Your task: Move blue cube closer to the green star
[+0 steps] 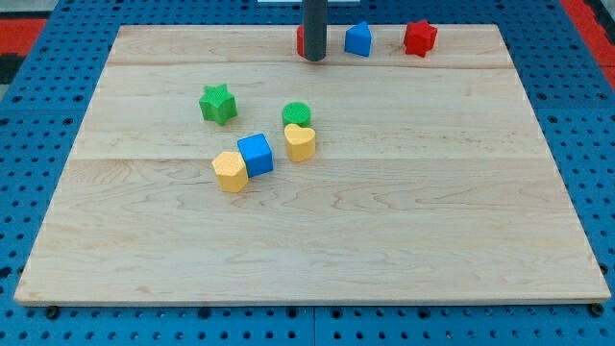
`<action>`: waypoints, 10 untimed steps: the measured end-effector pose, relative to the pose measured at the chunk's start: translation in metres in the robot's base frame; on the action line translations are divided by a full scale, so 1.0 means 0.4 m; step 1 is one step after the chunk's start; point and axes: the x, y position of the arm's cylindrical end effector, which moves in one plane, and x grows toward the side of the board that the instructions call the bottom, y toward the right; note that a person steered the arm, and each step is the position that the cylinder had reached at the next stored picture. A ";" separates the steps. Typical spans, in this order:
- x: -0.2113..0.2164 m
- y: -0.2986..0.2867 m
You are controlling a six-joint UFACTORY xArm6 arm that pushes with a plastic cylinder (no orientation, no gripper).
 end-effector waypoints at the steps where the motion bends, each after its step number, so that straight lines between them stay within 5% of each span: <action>1: -0.003 -0.011; 3: 0.031 0.077; 4: 0.171 0.252; 6: 0.580 0.212; 7: 0.608 0.071; 10: 0.451 -0.245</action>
